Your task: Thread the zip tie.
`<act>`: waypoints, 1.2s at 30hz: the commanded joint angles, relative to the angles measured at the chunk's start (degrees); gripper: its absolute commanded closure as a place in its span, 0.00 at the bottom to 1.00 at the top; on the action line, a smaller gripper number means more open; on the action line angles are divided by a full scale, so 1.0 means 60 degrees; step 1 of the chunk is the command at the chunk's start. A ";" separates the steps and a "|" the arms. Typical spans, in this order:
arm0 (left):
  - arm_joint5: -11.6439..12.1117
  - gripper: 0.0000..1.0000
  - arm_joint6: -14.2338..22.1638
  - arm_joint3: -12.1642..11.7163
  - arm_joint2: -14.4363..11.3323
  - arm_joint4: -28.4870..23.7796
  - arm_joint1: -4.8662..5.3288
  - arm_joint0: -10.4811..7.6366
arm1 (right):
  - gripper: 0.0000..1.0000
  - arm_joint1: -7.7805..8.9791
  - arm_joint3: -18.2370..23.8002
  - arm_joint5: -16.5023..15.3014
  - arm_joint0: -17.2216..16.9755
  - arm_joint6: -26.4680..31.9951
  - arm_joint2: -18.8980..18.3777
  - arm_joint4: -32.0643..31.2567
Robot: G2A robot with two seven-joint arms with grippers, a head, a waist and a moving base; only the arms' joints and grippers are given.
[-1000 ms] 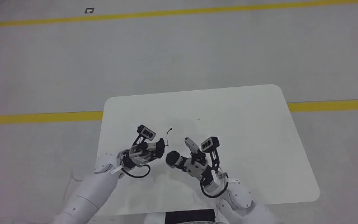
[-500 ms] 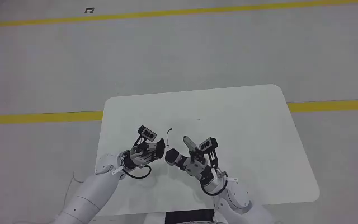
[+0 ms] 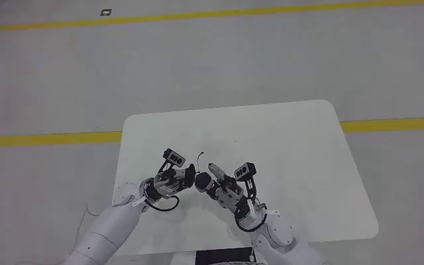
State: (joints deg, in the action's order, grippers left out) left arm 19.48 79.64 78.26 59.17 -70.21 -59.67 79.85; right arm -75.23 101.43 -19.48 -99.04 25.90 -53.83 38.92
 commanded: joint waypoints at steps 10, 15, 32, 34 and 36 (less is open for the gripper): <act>0.0000 1.00 0.0000 0.0000 0.0000 0.0000 0.0000 0.0000 | 0.66 -0.0097 0.0068 0.0000 -0.0108 0.0176 -0.0035 -0.0310; 0.0000 1.00 0.0000 0.0000 0.0000 0.0000 0.0000 0.0000 | 0.72 -0.0129 0.0070 0.0000 -0.0187 0.0249 -0.0140 -0.0284; 0.0000 1.00 0.0000 0.0000 0.0000 0.0000 0.0000 0.0000 | 0.81 -0.0264 -0.0070 0.0000 -0.0125 0.0257 -0.0096 -0.0389; 0.0000 1.00 0.0000 0.0000 0.0000 0.0000 0.0000 0.0000 | 0.83 -0.0274 -0.0068 0.0000 -0.0123 0.0243 -0.0096 -0.0398; 0.0000 1.00 0.0000 0.0000 0.0000 0.0000 0.0000 0.0000 | 0.84 -0.0285 -0.0065 0.0000 -0.0126 0.0227 -0.0100 -0.0414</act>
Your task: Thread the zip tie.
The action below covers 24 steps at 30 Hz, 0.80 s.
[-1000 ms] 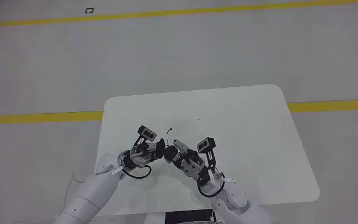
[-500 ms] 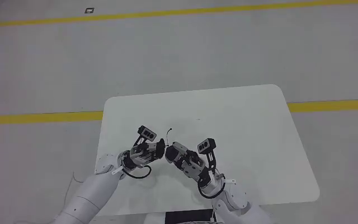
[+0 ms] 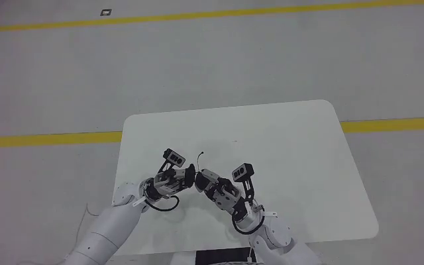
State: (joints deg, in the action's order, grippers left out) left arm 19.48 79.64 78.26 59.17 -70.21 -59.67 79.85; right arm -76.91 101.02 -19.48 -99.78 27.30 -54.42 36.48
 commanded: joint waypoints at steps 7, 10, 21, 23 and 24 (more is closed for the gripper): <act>0.0000 1.00 0.0000 0.0000 0.0000 0.0000 0.0000 0.0000 | 0.91 -0.0036 -0.0025 0.0000 0.0007 -0.0024 -0.0013 -0.0028; 0.0000 1.00 0.0000 0.0000 0.0000 0.0000 0.0000 0.0000 | 0.94 -0.0044 -0.0062 0.0000 0.0023 -0.0021 -0.0029 -0.0040; 0.0000 1.00 0.0000 0.0000 0.0000 0.0000 0.0000 0.0000 | 1.00 -0.0082 -0.0232 0.0000 0.0069 -0.0011 -0.0149 0.0024; 0.0000 1.00 0.0000 0.0000 0.0000 0.0000 0.0000 0.0000 | 1.00 -0.0093 -0.0278 0.0000 0.0076 0.0005 -0.0167 0.0047; 0.0000 1.00 0.0000 0.0000 0.0000 0.0000 0.0000 0.0000 | 1.00 -0.0097 -0.0296 0.0000 0.0079 0.0012 -0.0175 0.0052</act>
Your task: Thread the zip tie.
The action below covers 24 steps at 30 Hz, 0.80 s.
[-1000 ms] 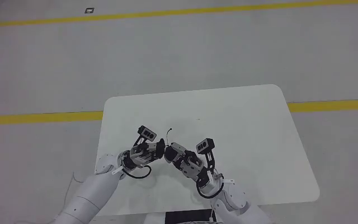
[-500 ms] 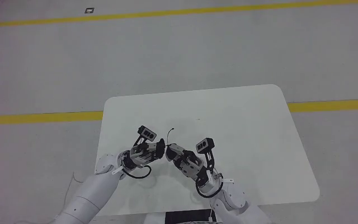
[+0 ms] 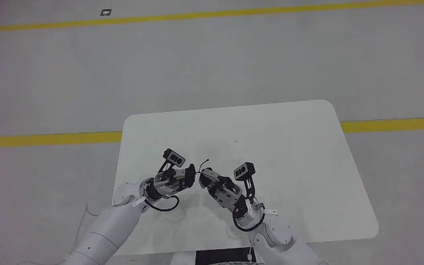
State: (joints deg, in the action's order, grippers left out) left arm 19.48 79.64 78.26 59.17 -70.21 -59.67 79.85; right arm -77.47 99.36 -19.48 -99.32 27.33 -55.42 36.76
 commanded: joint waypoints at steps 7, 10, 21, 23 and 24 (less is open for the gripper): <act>0.0000 1.00 0.0000 0.0000 0.0000 0.0000 0.0000 0.0000 | 1.00 -0.0029 -0.0134 0.0000 0.0004 0.0021 -0.0091 0.0014; 0.0000 1.00 0.0000 0.0000 0.0000 0.0000 0.0000 0.0000 | 1.00 -0.0033 -0.0175 0.0000 -0.0006 0.0027 -0.0138 0.0039; 0.0000 1.00 0.0000 0.0000 0.0000 0.0000 0.0000 0.0000 | 1.00 -0.0042 -0.0267 0.0000 -0.0030 0.0000 -0.0198 0.0051; 0.0000 1.00 0.0000 0.0000 0.0000 0.0000 0.0000 0.0000 | 1.00 -0.0043 -0.0285 0.0000 -0.0031 -0.0018 -0.0194 0.0059; 0.0000 1.00 0.0000 0.0000 0.0000 0.0000 0.0000 0.0000 | 1.00 -0.0043 -0.0294 0.0000 -0.0029 -0.0026 -0.0193 0.0059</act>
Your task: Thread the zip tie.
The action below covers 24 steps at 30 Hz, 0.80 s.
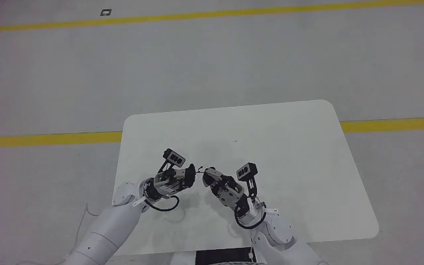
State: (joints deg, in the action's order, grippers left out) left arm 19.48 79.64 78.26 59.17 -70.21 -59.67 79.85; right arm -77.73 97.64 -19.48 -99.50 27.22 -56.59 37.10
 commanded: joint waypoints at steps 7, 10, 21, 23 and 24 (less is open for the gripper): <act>0.0000 1.00 0.0000 0.0000 0.0000 0.0000 0.0000 0.0000 | 1.00 0.0011 -0.0050 0.0000 -0.0013 -0.0048 -0.0017 -0.0008; 0.0000 1.00 0.0000 0.0000 0.0000 0.0000 0.0000 0.0000 | 1.00 0.0017 -0.0064 0.0000 -0.0018 -0.0062 -0.0024 -0.0006; 0.0000 1.00 0.0000 0.0000 0.0000 0.0000 0.0000 0.0000 | 1.00 0.0033 -0.0160 0.0001 0.0015 -0.0132 0.0017 0.0015; 0.0000 1.00 0.0000 0.0000 0.0000 0.0000 0.0000 0.0000 | 1.00 0.0038 -0.0183 0.0010 0.0017 -0.0139 0.0033 0.0014; 0.0000 1.00 0.0000 0.0000 0.0000 0.0000 0.0000 0.0000 | 1.00 0.0040 -0.0190 0.0012 0.0020 -0.0142 0.0040 0.0015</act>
State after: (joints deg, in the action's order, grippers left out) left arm 19.48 79.64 78.26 59.17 -70.21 -59.67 79.85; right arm -77.50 96.54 -19.43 -99.39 26.38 -56.39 37.19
